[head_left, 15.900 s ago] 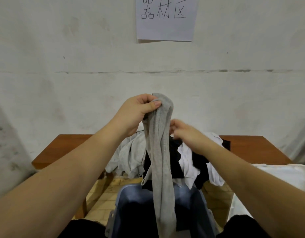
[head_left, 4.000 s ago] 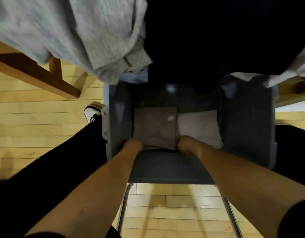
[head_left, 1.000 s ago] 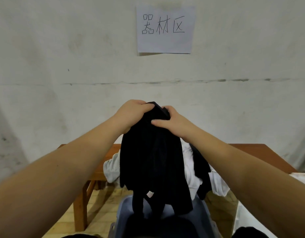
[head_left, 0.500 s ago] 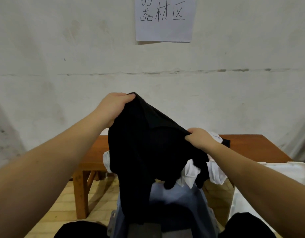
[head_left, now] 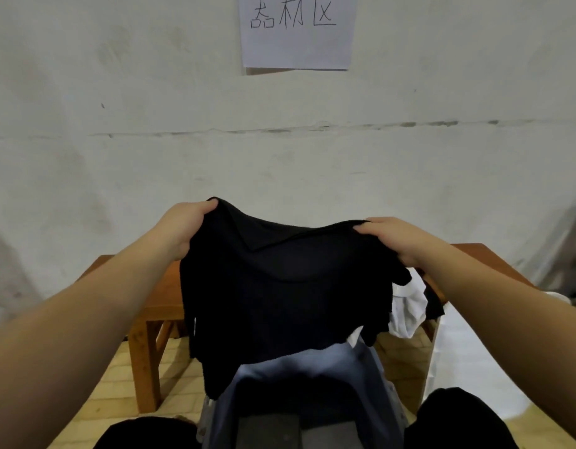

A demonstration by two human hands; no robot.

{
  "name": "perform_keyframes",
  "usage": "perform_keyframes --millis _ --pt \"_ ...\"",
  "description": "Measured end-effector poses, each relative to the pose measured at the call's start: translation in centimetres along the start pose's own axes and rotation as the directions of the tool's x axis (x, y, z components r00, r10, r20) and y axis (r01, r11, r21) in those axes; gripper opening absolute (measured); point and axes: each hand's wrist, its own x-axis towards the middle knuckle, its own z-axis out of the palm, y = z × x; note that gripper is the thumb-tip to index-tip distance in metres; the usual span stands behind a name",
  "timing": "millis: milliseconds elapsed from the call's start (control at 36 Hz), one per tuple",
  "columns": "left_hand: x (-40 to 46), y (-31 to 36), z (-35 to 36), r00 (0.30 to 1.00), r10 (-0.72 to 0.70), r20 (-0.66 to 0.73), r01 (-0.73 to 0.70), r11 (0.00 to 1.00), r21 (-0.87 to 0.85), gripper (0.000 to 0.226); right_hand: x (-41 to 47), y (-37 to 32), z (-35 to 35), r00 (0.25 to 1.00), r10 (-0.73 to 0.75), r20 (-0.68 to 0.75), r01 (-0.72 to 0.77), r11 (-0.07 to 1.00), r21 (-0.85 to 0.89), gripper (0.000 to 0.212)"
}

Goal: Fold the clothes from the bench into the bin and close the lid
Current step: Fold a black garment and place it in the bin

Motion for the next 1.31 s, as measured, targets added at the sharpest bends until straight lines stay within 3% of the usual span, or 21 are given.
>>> perform_keyframes --millis 83,222,278,361,417,444,556,639,694,750,861,944,1083,1222,1306 --pt "-0.1 -0.6 0.9 1.000 -0.017 0.022 0.017 1.000 0.017 0.031 -0.5 -2.0 0.9 0.992 -0.065 0.112 0.042 0.980 0.193 0.022" --pt "-0.7 -1.2 3.1 0.993 0.026 0.115 -0.032 0.998 0.049 0.028 -1.6 -5.3 2.9 0.960 -0.219 0.174 0.140 0.915 0.379 0.033" --pt "-1.1 -1.4 4.2 0.987 0.085 0.134 -0.110 0.976 0.188 0.031 -1.9 -6.2 3.7 0.948 -0.273 0.164 0.177 0.880 0.440 0.033" --pt "-3.2 -2.3 5.8 0.960 0.278 0.037 -0.271 0.885 0.380 0.048 -2.1 -7.5 4.7 0.943 -0.313 0.112 0.210 0.822 0.529 0.031" --pt "-6.3 -3.2 6.9 0.921 0.390 0.012 -0.371 0.865 0.337 0.043 -2.1 -8.1 5.2 0.942 -0.325 0.083 0.227 0.800 0.556 0.031" --pt "-8.1 -3.7 7.4 0.927 0.374 0.020 -0.364 0.886 0.287 0.041 -2.1 -8.2 5.4 0.942 -0.329 0.070 0.236 0.794 0.560 0.031" --pt "-11.3 -6.0 8.6 0.994 0.037 0.105 -0.034 0.999 -0.028 0.051 -2.1 -8.4 6.3 0.940 -0.339 0.037 0.256 0.775 0.577 0.030" --pt "-10.6 -7.6 8.4 0.950 -0.125 0.288 0.154 0.985 -0.082 0.053 -2.0 -8.5 6.9 0.946 -0.325 0.020 0.243 0.745 0.622 0.029" --pt "-9.6 -8.5 8.5 0.932 -0.129 0.337 0.174 0.979 -0.104 0.035 -1.9 -8.6 7.0 0.950 -0.312 0.013 0.236 0.742 0.627 0.031" --pt "-8.8 -8.5 8.6 0.950 -0.079 0.302 0.122 0.984 -0.128 0.021 -2.0 -8.5 6.9 0.957 -0.289 0.008 0.218 0.739 0.637 0.035" --pt "-7.6 -7.3 8.4 0.969 -0.056 0.241 0.143 0.922 -0.359 0.025 -2.1 -8.3 5.5 0.979 -0.204 -0.005 0.152 0.711 0.687 0.034" --pt "-6.6 -6.0 7.6 0.964 -0.051 0.260 0.171 0.868 -0.465 0.021 -2.1 -7.9 3.9 0.992 -0.124 -0.003 0.098 0.772 0.628 0.030" --pt "-5.5 -3.3 6.0 0.967 -0.009 0.256 0.163 0.793 -0.587 0.017 -1.6 -6.6 2.1 0.998 0.003 0.060 -0.027 0.920 0.392 0.044" --pt "-5.0 -1.3 5.7 0.991 0.019 0.132 0.033 0.923 -0.383 0.010 -1.2 -5.6 1.3 0.996 0.073 0.058 -0.077 0.994 0.083 0.044" --pt "-4.7 -0.4 5.1 0.997 0.069 0.025 -0.063 0.977 -0.204 0.010 -1.4 -5.4 1.0 0.993 0.109 0.035 -0.099 0.973 -0.207 0.032"
